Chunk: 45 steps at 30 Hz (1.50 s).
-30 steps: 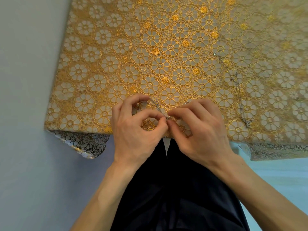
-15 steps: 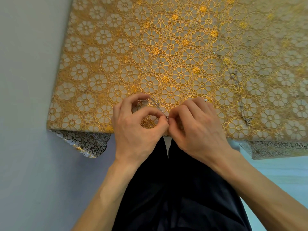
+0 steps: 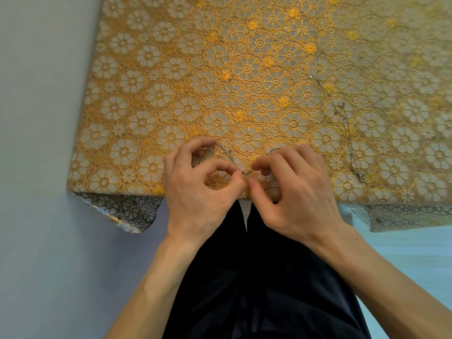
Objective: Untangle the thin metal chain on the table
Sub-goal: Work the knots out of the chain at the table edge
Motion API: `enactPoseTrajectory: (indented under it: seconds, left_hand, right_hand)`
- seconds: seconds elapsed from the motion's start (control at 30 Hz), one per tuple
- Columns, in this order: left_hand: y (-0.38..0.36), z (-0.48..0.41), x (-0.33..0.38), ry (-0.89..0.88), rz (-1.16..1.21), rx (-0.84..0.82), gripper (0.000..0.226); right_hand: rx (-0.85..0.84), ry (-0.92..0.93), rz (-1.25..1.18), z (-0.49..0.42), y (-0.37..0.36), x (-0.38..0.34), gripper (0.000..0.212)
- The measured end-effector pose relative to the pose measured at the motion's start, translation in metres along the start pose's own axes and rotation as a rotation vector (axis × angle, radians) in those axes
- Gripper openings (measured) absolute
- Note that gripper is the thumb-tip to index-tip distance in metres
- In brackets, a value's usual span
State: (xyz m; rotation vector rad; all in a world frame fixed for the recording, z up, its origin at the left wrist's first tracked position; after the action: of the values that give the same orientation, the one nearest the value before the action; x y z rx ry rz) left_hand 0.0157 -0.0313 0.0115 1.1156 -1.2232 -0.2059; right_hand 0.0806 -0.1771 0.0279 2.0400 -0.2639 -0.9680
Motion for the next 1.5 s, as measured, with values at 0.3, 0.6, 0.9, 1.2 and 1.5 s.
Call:
enactPoseTrajectory:
  seconds: [0.3, 0.6, 0.9, 1.2, 1.5]
  left_hand:
    - [0.000, 0.000, 0.000, -0.006, -0.013, 0.001, 0.017]
    - [0.000, -0.001, -0.002, 0.020, -0.006, 0.015, 0.016]
    - [-0.001, 0.000, -0.001, 0.007, -0.005, -0.008, 0.017]
    - [0.000, 0.000, -0.002, 0.012, 0.016, -0.008, 0.018]
    - [-0.001, 0.000, -0.003, 0.019, 0.002, 0.004, 0.017]
  right_hand:
    - [0.010, 0.050, 0.022, 0.001, -0.008, -0.004, 0.014]
    - [0.013, 0.013, -0.008, 0.003, -0.004, -0.002, 0.010]
    - [0.028, -0.015, -0.018, 0.004, -0.002, 0.000, 0.021]
    - [0.066, 0.031, 0.016, 0.003, -0.003, -0.003, 0.014]
    - [0.110, 0.020, -0.076, 0.009, 0.006, 0.002, 0.010]
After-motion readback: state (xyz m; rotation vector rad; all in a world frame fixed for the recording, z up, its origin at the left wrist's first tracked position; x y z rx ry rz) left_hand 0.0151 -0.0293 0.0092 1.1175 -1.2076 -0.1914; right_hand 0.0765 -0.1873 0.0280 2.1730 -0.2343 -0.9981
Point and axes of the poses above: each hand's wrist, its own z-axis away from the middle knuckle, its own y-axis out of the back of the hand, x = y × z, the point moved 10 cm from there along -z, towards the middle knuckle, and after that the axes turned 5 degrees about -z, right-handed, at the moved point
